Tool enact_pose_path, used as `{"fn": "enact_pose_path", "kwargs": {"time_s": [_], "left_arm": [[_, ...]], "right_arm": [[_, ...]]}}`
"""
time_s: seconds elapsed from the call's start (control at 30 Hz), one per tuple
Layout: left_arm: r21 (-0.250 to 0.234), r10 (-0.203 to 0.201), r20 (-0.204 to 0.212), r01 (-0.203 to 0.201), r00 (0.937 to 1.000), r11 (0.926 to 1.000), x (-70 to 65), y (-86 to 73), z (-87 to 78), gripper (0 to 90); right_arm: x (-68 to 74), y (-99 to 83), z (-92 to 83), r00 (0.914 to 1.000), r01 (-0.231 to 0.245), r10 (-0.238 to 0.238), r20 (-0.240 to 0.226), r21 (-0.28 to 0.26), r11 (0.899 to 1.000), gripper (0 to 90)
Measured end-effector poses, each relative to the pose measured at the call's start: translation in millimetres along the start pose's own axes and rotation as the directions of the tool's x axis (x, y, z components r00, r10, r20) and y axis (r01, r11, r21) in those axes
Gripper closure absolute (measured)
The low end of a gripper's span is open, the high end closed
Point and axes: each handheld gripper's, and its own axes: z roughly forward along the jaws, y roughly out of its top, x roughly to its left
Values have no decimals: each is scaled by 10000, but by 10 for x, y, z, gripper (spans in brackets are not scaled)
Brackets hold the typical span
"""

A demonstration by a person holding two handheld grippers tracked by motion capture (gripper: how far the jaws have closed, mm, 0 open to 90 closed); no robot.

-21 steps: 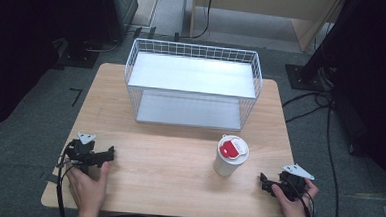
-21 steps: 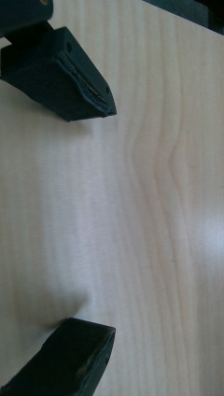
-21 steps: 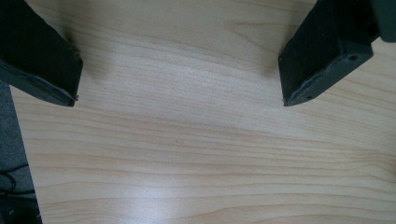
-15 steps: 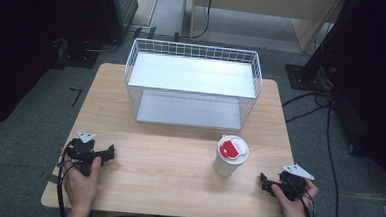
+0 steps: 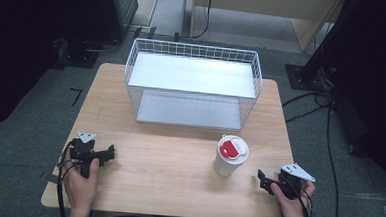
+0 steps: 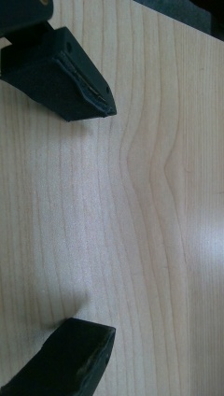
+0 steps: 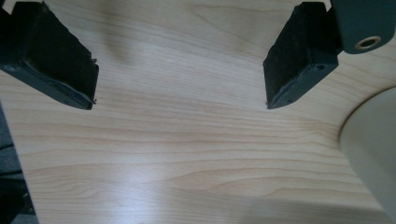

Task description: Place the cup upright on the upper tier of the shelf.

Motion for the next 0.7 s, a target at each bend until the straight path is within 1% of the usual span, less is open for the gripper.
{"fn": "enact_pose_path", "kwargs": {"time_s": [0.03,0.07,0.23,0.27,0.3,0.33,0.4,0.43,0.7], "left_arm": [[3,-1,0,1,10000,10000,0,0,0,0],[5,0,0,0,10000,10000,0,0,0,0],[12,5,-2,-5,10000,10000,0,1,0,0],[5,8,0,-8,10000,10000,0,1,0,0],[5,8,0,-8,10000,10000,0,1,0,0],[12,9,-2,-9,10000,10000,0,1,0,0],[5,6,1,-6,10000,10000,0,1,0,0],[4,3,2,-3,10000,10000,0,1,0,0],[11,2,-1,-2,10000,10000,0,1,0,0]], "right_arm": [[27,0,2,10000,44,-44,-49,32,10000,103],[73,1,4,9997,218,-218,-92,15,9998,102],[125,8,-15,9993,211,-213,-315,-86,9997,103],[149,5,-30,9983,211,-214,-542,-58,9998,102],[149,5,-30,9983,211,-214,-542,-58,9998,102],[175,7,-45,9974,189,-194,-697,-77,9998,100],[192,9,-56,9970,204,-210,-739,-92,9997,97],[234,18,-71,9961,290,-303,-829,-169,9994,90],[385,39,-58,9901,608,-638,-1252,-278,9978,80]]}}
